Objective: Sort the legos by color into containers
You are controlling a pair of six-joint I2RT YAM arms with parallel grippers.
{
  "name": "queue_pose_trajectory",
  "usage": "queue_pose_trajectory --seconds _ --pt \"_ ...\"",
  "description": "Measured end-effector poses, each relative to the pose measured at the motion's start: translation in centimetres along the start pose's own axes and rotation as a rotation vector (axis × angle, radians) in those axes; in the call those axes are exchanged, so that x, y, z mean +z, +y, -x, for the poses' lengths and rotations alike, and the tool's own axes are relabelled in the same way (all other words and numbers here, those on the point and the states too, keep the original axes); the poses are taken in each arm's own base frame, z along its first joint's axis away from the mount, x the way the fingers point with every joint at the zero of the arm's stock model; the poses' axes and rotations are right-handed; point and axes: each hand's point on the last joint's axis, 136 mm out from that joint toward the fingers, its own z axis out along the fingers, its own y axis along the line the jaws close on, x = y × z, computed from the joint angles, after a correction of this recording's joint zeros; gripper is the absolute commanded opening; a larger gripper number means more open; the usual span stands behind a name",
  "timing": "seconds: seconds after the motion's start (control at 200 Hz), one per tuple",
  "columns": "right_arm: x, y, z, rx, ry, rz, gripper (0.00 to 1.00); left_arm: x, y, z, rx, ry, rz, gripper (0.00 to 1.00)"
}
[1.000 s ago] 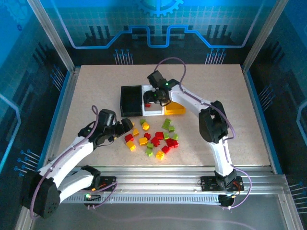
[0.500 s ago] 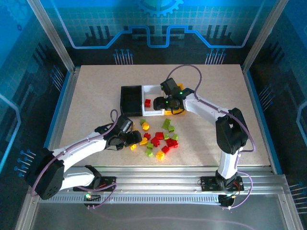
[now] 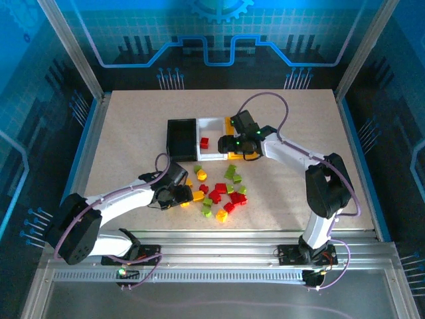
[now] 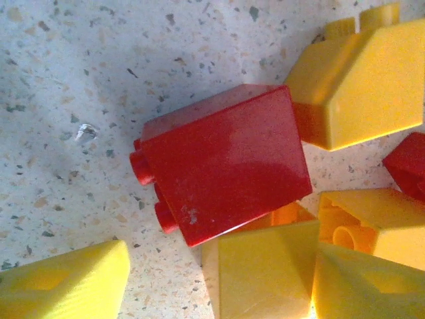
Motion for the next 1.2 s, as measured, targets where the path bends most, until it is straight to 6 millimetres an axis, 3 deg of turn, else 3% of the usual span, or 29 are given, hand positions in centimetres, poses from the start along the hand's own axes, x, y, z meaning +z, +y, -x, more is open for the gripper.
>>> queue_pose_trajectory --seconds 0.285,0.425,0.535,0.605,0.695,0.805,0.91,0.99,1.106,1.201 --pt "-0.5 -0.1 0.1 0.003 -0.009 0.006 0.72 0.6 0.1 0.1 0.026 0.002 0.02 0.25" --pt "-1.0 -0.2 0.4 0.008 -0.023 0.01 0.72 -0.6 -0.5 0.4 0.023 -0.013 -0.002 0.23" --pt "-1.2 -0.6 0.0 0.013 -0.023 0.009 0.72 -3.5 -2.2 1.7 0.03 -0.067 -0.068 0.24" --pt "-1.4 -1.0 -0.6 0.017 -0.016 0.004 0.72 -6.0 -4.0 3.6 0.031 -0.128 -0.127 0.25" --pt "-1.6 -1.4 -1.4 0.023 -0.008 0.0 0.72 -8.9 -5.8 7.9 -0.019 -0.222 -0.191 0.24" --pt "-1.8 -2.0 -2.4 0.031 0.004 -0.007 0.72 -10.2 -6.8 13.7 -0.083 -0.314 -0.2 0.23" --pt "-2.1 -2.4 -3.2 0.036 0.011 -0.012 0.72 -9.0 -7.7 18.2 -0.104 -0.36 -0.155 0.23" --pt "-2.3 -2.7 -3.8 0.042 0.016 -0.015 0.72 -7.3 -8.3 20.4 -0.104 -0.363 -0.116 0.22" --pt "-3.1 -3.0 -4.4 0.046 0.012 -0.017 0.72 -4.4 -7.9 22.3 -0.124 -0.343 -0.055 0.23" --pt "-4.0 -3.1 -4.6 0.049 -0.004 -0.011 0.72 -2.6 -6.8 23.2 -0.146 -0.326 -0.012 0.32"
